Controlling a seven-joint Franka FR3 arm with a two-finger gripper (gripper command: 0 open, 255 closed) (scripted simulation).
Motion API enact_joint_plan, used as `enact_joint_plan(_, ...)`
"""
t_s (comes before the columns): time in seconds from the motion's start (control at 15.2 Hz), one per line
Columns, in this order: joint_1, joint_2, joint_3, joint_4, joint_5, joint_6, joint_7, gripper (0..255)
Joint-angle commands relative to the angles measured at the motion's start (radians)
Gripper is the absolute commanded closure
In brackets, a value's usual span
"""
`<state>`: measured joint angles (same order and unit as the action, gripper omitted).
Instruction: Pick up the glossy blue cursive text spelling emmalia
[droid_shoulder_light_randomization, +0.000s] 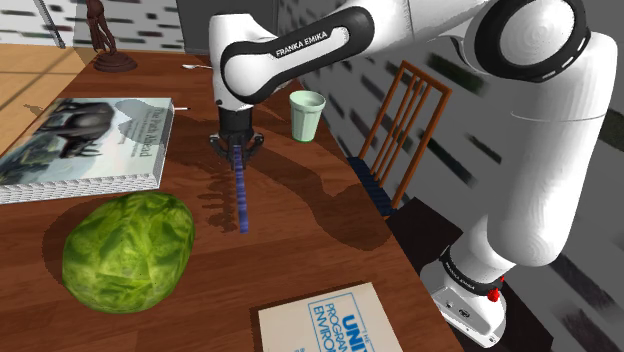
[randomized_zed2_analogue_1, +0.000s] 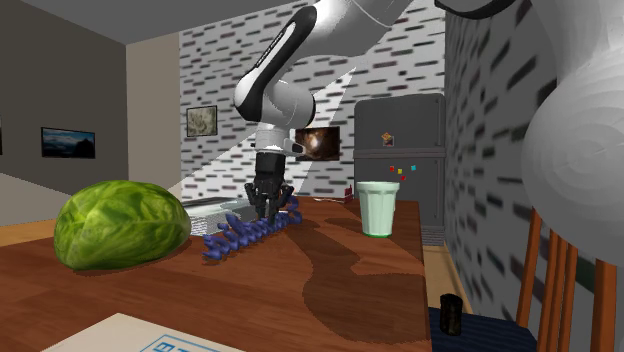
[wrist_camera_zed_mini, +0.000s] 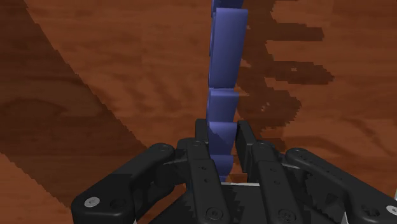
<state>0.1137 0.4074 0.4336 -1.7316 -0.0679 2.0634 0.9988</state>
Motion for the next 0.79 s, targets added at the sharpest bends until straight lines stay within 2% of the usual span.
enact_joint_plan(0.0, -0.001, -0.011, 0.003, 0.014, 0.005, -0.024, -0.001, 255)
enact_joint_plan(0.73, -0.006, -0.052, 0.011, 0.083, 0.023, -0.131, -0.004, 255)
